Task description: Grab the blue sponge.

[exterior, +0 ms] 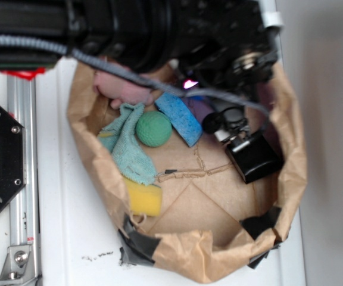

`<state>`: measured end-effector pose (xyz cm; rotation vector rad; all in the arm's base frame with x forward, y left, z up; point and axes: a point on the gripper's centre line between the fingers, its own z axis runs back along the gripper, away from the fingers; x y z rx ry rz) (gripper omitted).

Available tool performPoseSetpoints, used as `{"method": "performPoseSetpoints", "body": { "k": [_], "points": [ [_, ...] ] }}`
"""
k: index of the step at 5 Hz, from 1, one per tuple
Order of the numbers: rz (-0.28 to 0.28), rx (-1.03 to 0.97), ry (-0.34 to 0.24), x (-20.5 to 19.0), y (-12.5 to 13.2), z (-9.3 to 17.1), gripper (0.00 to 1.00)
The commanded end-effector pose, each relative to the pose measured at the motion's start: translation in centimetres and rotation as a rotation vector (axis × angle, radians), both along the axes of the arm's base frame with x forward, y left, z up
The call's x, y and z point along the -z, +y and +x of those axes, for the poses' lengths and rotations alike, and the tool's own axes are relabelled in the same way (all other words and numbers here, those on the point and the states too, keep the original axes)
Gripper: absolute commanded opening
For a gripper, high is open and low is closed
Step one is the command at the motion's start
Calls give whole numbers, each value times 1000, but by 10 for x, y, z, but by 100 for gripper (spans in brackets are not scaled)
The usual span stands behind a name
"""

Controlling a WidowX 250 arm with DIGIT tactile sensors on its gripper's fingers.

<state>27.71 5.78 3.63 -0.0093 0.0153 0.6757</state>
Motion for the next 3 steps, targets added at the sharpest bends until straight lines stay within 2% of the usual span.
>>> {"method": "performPoseSetpoints", "body": {
  "k": [1, 3],
  "points": [
    [-97, -269, -51, 18, -17, -8, 100],
    [-64, -182, -133, -14, -21, -7, 100]
  ]
}}
